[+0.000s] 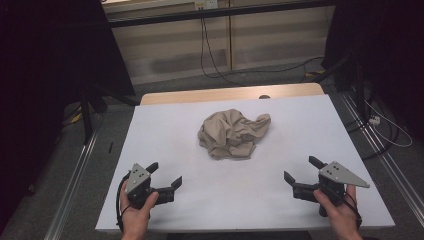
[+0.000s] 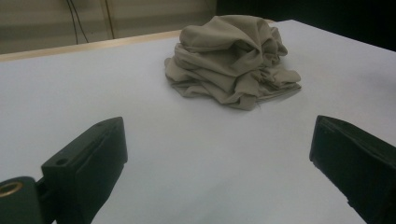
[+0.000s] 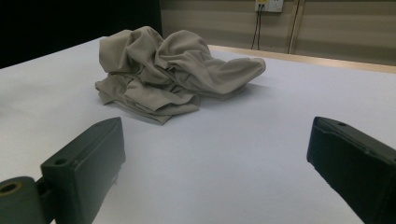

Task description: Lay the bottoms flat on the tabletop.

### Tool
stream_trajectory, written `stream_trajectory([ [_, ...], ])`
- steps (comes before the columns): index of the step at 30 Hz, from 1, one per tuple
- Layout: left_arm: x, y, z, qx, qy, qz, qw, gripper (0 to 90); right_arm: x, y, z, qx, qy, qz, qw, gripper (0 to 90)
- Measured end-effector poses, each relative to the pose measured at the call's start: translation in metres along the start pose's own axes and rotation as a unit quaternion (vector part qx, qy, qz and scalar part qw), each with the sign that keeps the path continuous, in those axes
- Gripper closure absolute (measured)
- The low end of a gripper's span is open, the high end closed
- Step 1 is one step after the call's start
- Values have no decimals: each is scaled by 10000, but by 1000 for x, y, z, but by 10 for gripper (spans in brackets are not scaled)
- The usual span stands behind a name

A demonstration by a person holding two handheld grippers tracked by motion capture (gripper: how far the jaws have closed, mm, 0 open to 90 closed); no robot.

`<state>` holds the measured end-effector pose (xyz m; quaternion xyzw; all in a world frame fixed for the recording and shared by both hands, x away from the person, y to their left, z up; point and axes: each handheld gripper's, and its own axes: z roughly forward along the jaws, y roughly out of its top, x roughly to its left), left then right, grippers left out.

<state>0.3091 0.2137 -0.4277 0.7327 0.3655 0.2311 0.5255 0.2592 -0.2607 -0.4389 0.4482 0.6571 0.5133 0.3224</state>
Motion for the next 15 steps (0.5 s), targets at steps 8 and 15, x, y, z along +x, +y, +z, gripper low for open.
stream_trajectory([
  [8, 0, 0, 3, 97, -15, 34, 9999, 42, -2, -1, 3, 132, 42, -19, 9999, 35],
  [15, 1, 1, 9, 258, -123, 40, 9996, 56, 1, -1, 10, 203, 129, -22, 9997, 31],
])
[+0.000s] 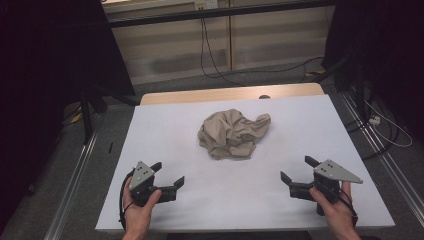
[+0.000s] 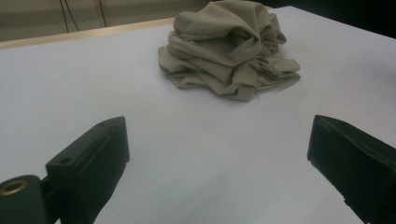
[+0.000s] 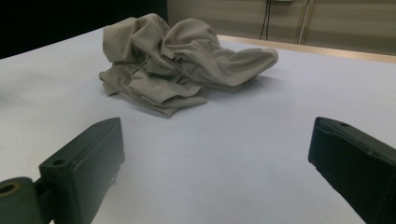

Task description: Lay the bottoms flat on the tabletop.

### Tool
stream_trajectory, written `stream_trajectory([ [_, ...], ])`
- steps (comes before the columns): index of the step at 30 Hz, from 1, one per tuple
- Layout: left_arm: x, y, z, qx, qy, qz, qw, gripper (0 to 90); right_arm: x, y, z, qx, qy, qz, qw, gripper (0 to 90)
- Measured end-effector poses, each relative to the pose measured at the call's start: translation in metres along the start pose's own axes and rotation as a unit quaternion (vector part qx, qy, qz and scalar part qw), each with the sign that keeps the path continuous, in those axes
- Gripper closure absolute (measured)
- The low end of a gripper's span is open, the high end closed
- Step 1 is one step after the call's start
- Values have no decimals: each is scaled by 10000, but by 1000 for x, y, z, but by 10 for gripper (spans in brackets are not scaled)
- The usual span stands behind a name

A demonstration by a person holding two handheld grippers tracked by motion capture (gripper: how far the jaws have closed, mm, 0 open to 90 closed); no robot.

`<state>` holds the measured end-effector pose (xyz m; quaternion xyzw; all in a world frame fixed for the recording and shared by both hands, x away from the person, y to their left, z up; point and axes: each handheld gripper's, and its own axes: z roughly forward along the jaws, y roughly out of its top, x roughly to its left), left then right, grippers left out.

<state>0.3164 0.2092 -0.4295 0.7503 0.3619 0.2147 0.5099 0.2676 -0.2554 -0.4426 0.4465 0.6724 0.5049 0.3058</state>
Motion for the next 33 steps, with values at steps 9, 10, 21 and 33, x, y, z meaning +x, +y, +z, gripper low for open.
stream_trajectory([
  [9, 7, 2, 20, 353, -225, -194, 9989, 87, 12, 5, 10, 57, 391, -18, 9992, 9],
  [10, 7, 3, 23, 293, -253, -205, 9990, 86, 13, 7, 12, 58, 439, -72, 9990, 9],
  [21, 6, 17, 41, 302, -345, -295, 9985, 88, 27, 31, 54, 249, 918, -261, 9951, 43],
  [33, -5, 55, 66, -4, -398, -62, 9992, 87, 52, 62, 124, 760, 1408, -528, 9857, 108],
])
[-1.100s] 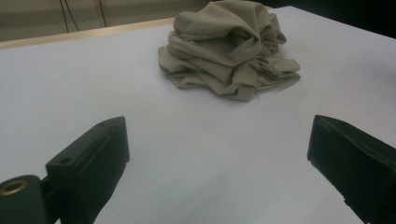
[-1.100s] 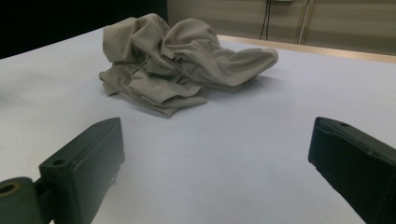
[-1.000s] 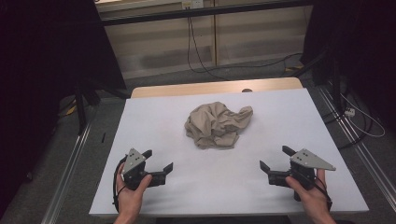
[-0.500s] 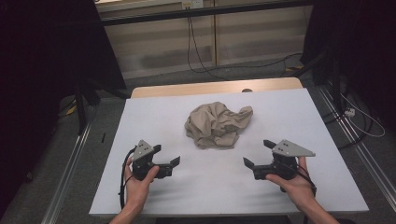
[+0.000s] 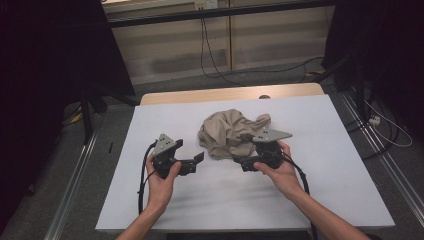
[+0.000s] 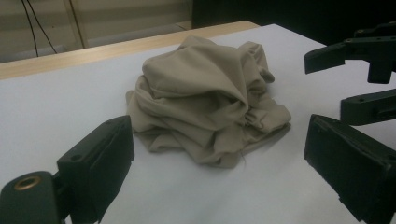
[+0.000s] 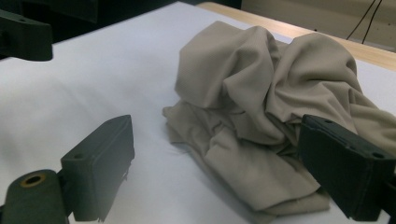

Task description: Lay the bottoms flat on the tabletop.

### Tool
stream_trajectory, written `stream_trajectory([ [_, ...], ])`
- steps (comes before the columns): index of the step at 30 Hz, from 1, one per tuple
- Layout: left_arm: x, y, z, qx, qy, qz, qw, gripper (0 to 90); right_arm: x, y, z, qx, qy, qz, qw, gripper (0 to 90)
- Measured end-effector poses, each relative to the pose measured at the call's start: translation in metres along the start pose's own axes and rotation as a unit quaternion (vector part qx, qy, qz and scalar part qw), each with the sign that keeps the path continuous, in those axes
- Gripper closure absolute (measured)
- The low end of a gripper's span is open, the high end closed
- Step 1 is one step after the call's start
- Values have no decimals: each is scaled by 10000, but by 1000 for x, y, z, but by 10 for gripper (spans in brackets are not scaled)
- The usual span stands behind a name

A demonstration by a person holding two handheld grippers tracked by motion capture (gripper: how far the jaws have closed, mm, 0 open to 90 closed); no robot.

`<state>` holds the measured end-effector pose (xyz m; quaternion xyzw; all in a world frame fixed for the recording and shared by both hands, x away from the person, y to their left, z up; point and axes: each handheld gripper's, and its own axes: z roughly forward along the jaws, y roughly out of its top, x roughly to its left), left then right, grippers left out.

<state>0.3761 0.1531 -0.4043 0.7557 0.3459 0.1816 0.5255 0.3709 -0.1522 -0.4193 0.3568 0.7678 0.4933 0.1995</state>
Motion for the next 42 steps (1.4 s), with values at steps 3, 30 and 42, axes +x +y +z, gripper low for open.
stream_trajectory([
  [3, 2, 4, 9, -4, 61, 206, 9998, 87, -2, 8, 8, 189, 5, -17, 9998, 111],
  [30, 23, 2, 58, 965, 98, -179, 9951, 79, -17, 18, 93, 1294, -464, -545, 9890, 706],
  [42, -3, 1, 89, 1211, -301, 226, 9919, 204, -51, 28, 26, 580, -593, 126, 9965, 697],
])
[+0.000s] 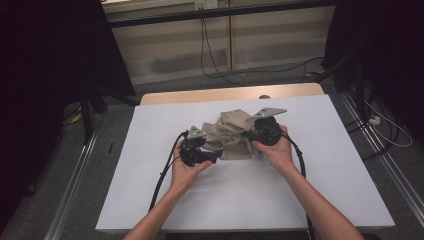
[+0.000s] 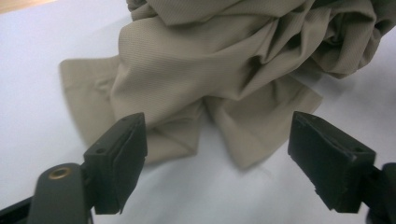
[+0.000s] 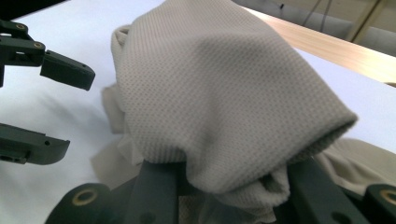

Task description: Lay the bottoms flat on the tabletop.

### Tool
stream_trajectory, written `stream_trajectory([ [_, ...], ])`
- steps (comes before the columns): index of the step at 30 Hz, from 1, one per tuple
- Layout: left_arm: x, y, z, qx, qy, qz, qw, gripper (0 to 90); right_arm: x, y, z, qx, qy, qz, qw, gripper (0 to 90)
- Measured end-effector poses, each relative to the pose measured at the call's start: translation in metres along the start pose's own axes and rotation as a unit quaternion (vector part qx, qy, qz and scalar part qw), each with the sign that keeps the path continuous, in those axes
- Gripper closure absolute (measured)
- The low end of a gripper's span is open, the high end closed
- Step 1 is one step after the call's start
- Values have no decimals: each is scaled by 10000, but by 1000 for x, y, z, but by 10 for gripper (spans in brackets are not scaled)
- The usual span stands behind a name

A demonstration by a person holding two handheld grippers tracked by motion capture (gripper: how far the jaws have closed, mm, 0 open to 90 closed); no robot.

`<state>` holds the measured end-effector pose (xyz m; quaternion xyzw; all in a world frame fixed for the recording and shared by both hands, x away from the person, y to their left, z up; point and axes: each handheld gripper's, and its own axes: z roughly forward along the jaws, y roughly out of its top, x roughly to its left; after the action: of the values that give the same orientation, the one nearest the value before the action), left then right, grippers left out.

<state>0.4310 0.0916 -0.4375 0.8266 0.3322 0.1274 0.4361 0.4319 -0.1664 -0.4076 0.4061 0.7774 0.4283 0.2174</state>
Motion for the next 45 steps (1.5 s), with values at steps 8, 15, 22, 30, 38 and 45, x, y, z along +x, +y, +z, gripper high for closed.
stream_trajectory([
  [8, 1, 4, 47, 490, -72, -221, 9985, 99, -13, -25, -10, 317, -35, -62, 9995, 660],
  [15, -6, 9, 46, 734, 275, 365, 9963, 552, -6, -44, -10, 421, 223, -153, 9987, 550],
  [22, -7, 2, 33, 658, -122, -28, 9978, 872, 9, -54, -15, 563, 449, -348, 9968, 695],
  [30, -10, -9, -5, 473, -661, -223, 9964, 873, 29, -62, -29, 631, 831, -502, 9933, 741],
  [38, -32, -31, -45, 533, -1134, -156, 9920, 874, 57, -80, -63, 658, 1358, -451, 9875, 748],
  [45, -55, -58, -84, 536, -1380, -102, 9889, 870, 78, -94, -88, 653, 1637, -508, 9830, 678],
])
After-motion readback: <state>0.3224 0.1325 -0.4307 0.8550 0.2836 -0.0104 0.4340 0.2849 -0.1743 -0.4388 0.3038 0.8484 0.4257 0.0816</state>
